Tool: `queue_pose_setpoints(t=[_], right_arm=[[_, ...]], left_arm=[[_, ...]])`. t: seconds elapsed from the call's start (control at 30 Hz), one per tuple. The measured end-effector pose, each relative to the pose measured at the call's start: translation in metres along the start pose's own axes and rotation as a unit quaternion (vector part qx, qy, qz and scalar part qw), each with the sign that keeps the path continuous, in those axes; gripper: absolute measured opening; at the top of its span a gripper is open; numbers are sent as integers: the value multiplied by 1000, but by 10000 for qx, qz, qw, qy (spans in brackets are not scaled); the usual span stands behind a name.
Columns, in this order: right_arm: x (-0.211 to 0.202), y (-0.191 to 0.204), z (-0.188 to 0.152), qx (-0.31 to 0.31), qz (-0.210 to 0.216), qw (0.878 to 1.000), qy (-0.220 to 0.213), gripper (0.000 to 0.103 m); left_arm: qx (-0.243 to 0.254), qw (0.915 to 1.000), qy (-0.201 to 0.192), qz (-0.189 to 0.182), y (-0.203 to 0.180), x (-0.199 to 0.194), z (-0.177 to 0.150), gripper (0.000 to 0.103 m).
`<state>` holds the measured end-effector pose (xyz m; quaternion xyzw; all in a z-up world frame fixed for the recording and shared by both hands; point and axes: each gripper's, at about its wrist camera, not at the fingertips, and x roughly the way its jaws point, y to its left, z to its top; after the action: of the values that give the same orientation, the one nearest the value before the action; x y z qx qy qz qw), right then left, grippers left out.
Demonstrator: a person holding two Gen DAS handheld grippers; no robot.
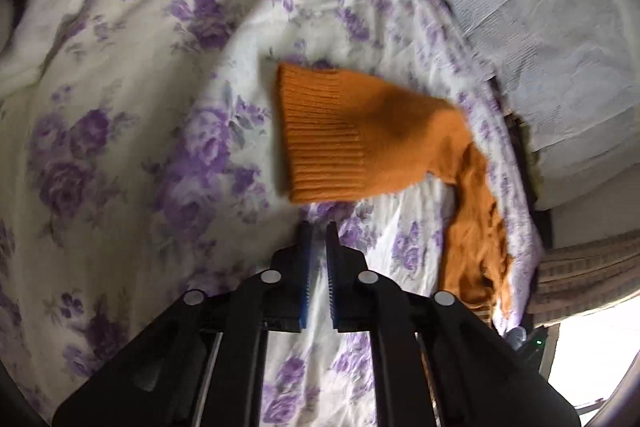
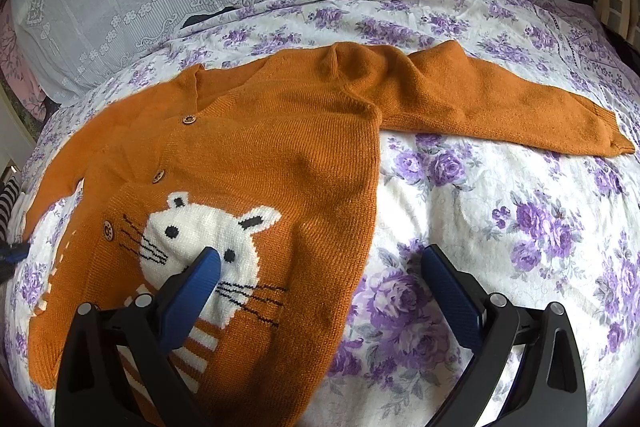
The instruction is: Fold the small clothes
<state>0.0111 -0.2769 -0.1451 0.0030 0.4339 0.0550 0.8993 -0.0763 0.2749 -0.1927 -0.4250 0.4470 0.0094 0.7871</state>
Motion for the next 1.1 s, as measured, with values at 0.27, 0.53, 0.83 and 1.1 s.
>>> queue_pose_setpoints(t=[0.27, 0.53, 0.83, 1.1], right_arm=[[0, 0, 0, -1, -3, 10000, 0, 100], [0, 0, 0, -2, -2, 10000, -1, 100], [0, 0, 0, -4, -6, 10000, -1, 100], [0, 0, 0, -2, -4, 10000, -2, 100]], left_arm=[[-279, 9965, -750, -261, 1, -12, 32, 74], [-225, 9984, -509, -72, 5, 11, 57, 15], [1202, 9746, -1627, 958, -64, -30, 142, 5], [1036, 9717, -1118, 1805, -13, 43, 142, 10]])
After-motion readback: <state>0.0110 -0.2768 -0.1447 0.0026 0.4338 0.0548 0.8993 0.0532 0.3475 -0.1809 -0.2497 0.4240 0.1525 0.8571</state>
